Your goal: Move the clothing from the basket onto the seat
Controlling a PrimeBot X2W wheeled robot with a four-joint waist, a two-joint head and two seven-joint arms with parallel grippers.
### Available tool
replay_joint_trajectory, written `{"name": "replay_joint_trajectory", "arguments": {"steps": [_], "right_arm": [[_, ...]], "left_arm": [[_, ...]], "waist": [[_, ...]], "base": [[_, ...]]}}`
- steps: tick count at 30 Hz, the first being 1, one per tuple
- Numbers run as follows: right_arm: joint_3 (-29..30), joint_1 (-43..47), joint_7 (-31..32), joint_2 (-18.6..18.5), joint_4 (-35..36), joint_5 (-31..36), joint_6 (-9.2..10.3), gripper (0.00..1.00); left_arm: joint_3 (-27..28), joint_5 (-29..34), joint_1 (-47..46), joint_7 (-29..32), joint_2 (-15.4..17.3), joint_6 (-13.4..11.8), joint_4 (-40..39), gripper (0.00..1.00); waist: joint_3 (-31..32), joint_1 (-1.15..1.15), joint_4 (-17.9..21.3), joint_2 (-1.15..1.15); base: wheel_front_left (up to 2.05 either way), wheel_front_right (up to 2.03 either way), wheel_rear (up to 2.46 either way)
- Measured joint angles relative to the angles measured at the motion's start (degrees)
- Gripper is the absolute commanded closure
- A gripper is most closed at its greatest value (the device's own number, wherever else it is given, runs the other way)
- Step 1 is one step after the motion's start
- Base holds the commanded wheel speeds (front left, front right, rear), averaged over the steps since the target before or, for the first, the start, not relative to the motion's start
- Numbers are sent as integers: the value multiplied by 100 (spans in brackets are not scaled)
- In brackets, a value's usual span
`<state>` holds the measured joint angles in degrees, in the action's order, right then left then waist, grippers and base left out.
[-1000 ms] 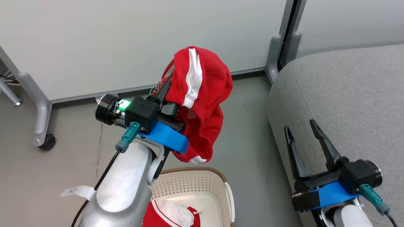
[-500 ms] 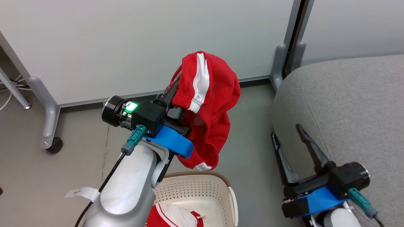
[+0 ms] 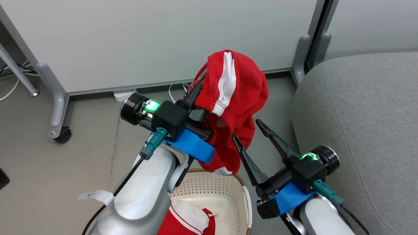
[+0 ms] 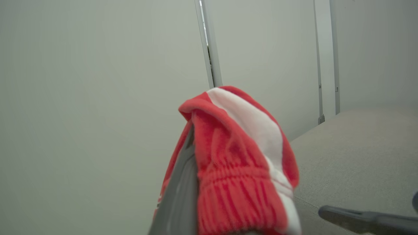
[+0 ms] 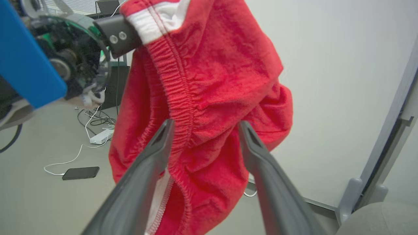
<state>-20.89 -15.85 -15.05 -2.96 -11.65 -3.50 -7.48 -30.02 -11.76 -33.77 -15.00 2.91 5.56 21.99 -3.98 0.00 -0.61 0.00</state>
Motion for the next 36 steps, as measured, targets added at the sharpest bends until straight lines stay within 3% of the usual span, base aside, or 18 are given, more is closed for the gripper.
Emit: {"name": "replay_joint_trajectory", "arguments": {"steps": [9,16,23,24,25,36], "right_arm": [[-103,-725,0,4,-760,208,0,0],[-215,-1063,0,7,-967,24,0,0],[55,-1209,0,8,-976,-122,0,0],[49,-1211,0,9,-982,-181,0,55],[43,-1216,0,10,-988,-232,0,100],[79,-1272,0,9,-940,-324,0,100]], "left_arm": [[-314,-140,-128,0,-2,-100,-87,100],[-499,-281,-190,0,-1,-172,-107,100],[-789,-504,-308,0,-2,-310,-179,100],[-808,-530,-311,0,-2,-326,-178,100],[-816,-536,-314,0,-1,-330,-172,100],[-873,-591,-311,0,-2,-358,-59,100]], "waist": [[-198,0,-151,0],[-278,0,-230,0],[-337,0,-314,0],[-335,0,-317,0],[-334,0,-316,0],[-294,0,-254,0]], "base": [[0,0,0],[0,0,0],[0,0,0],[0,0,0],[0,0,0],[0,0,0]]}}
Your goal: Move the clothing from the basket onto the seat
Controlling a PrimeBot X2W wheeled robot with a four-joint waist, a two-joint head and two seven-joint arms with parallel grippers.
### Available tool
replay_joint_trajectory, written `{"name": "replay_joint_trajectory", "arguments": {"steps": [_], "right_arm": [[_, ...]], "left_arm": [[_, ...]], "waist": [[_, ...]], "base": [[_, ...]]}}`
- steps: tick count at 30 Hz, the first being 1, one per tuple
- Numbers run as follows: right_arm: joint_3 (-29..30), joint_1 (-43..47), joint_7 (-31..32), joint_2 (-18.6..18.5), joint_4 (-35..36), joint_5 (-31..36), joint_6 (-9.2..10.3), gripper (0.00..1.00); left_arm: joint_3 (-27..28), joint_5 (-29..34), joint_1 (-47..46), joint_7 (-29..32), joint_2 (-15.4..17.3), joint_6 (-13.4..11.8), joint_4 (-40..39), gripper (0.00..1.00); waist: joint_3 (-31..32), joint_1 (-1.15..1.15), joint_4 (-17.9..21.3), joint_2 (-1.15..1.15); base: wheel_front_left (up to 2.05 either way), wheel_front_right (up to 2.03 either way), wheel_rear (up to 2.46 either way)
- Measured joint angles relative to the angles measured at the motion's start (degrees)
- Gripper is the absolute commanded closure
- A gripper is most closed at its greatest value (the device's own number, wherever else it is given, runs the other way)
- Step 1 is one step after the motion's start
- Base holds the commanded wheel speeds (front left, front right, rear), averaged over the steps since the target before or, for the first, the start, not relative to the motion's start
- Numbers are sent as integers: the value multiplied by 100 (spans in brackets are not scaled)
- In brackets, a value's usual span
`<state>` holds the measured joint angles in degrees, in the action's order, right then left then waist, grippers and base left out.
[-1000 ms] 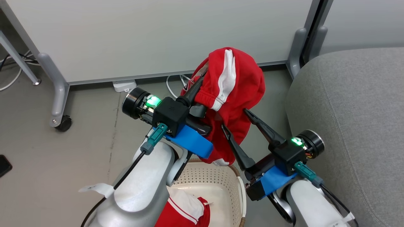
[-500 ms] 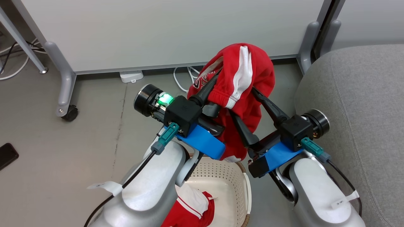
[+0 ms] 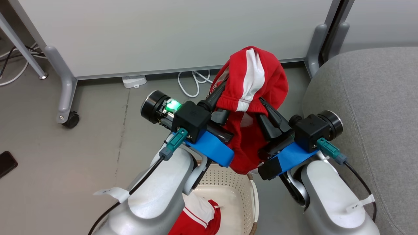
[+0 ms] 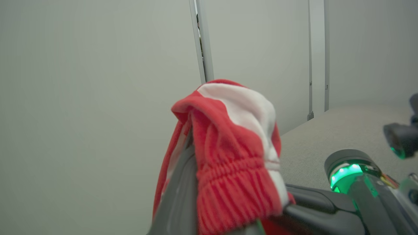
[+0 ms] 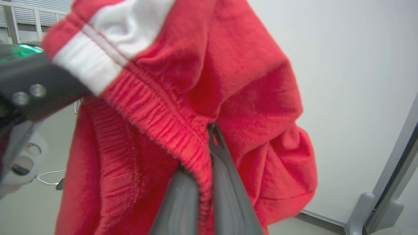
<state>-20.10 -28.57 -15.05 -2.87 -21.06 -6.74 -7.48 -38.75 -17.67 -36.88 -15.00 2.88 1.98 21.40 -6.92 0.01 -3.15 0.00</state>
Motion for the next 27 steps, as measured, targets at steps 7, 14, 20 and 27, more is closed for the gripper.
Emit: {"name": "replay_joint_trajectory", "arguments": {"steps": [7,14,20,27], "right_arm": [[34,2,0,0,14,-51,0,100],[68,2,0,0,53,-109,0,100],[137,2,0,0,58,-151,0,100],[339,-13,0,1,87,-199,0,100]], "left_arm": [[-9,-29,10,-5,0,-22,76,0],[-54,-15,13,-5,0,-40,183,0],[-110,-16,20,-5,0,-15,308,0],[-258,-34,64,-5,0,8,378,0]], "waist": [[-6,0,-16,0],[-11,0,-26,0],[-21,0,-22,0],[-72,0,14,0]], "base": [[0,0,0],[0,0,0],[0,0,0],[0,0,0]]}}
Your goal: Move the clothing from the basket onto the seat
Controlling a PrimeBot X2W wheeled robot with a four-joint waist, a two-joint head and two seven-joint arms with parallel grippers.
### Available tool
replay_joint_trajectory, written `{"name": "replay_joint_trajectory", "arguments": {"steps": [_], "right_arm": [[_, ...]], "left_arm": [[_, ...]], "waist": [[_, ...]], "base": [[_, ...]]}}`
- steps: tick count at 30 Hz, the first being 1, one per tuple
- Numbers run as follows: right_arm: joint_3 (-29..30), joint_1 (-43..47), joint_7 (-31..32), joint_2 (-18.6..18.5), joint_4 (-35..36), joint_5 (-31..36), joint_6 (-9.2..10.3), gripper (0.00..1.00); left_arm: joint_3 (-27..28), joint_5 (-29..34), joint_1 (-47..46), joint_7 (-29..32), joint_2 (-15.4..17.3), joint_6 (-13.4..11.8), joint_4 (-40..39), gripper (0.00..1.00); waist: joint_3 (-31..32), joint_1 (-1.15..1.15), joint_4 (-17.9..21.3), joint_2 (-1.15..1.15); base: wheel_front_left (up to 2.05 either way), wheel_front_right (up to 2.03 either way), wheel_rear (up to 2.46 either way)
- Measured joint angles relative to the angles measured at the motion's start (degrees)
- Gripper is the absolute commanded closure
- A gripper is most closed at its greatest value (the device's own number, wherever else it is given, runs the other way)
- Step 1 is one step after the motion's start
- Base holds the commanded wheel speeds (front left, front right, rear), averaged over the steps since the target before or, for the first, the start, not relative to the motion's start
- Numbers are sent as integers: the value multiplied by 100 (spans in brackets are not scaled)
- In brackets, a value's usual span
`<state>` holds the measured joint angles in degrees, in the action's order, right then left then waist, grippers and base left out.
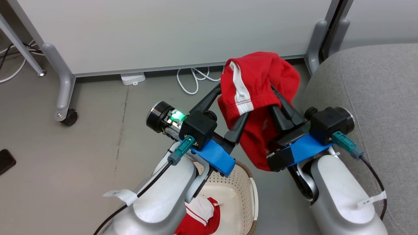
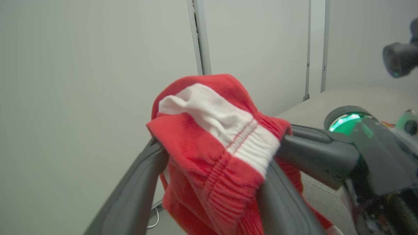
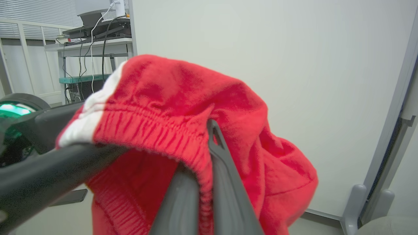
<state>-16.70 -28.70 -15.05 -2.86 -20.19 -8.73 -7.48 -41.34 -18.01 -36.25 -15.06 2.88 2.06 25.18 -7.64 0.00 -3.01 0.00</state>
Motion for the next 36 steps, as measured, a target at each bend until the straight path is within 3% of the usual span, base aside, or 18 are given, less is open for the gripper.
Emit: {"name": "replay_joint_trajectory", "arguments": {"steps": [15,36], "right_arm": [[679,-105,0,-1,78,188,0,100],[1395,99,0,-1,470,497,0,100]], "left_arm": [[-332,96,127,0,-1,51,-47,0],[-18,363,190,0,83,142,18,0]], "waist": [[-233,0,324,0],[-658,0,1420,0]], "base": [[0,0,0],[0,0,0]]}}
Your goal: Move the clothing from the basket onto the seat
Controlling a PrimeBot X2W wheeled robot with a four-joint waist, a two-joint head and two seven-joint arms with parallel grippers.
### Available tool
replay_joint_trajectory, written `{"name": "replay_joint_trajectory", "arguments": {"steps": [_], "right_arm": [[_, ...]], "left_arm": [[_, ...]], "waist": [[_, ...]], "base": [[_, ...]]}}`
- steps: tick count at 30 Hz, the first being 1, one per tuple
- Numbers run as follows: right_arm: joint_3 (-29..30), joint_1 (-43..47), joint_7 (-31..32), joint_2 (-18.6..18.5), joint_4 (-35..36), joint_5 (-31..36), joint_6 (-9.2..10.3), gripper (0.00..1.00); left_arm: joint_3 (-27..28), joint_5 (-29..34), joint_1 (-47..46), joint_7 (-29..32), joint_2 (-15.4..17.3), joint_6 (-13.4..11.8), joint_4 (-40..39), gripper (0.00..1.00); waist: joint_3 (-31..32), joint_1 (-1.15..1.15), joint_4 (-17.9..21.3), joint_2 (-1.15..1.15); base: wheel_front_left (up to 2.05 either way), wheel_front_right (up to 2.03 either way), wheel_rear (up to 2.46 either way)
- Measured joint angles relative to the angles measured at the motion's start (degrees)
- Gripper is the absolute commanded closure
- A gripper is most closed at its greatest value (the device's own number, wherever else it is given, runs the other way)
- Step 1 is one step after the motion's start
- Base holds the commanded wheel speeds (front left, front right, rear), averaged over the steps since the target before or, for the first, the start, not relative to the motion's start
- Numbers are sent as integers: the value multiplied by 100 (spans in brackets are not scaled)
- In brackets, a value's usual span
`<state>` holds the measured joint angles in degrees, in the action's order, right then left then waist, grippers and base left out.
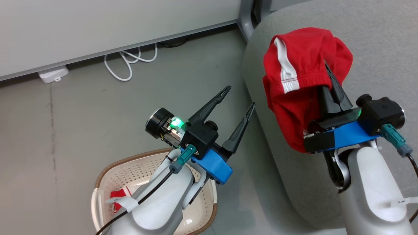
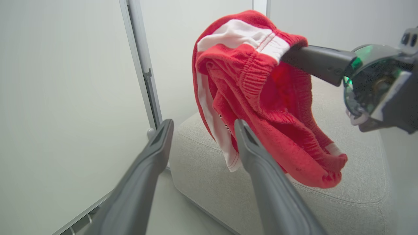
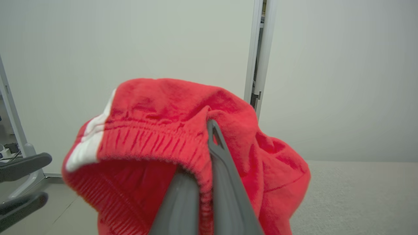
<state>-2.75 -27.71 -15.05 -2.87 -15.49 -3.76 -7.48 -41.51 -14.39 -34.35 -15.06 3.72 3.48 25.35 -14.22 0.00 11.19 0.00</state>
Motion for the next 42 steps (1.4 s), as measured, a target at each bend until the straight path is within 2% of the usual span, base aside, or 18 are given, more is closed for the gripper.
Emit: {"name": "replay_joint_trajectory", "arguments": {"steps": [23,30,35,42], "right_arm": [[921,630,0,-2,437,123,0,100],[1047,665,0,-1,552,111,0,100],[1232,298,0,-8,681,129,0,100],[1575,-730,0,-400,727,70,0,100]], "left_arm": [[-68,148,-12,0,-5,212,214,0],[-53,172,-33,0,-20,221,180,0],[35,231,-130,0,14,218,98,0],[90,359,-444,0,54,203,1,0]], "waist": [[-284,0,1221,0],[-360,0,1244,0],[-507,0,1197,0],[-955,0,1061,0]], "base": [[0,0,0],[0,0,0],[0,0,0],[0,0,0]]}}
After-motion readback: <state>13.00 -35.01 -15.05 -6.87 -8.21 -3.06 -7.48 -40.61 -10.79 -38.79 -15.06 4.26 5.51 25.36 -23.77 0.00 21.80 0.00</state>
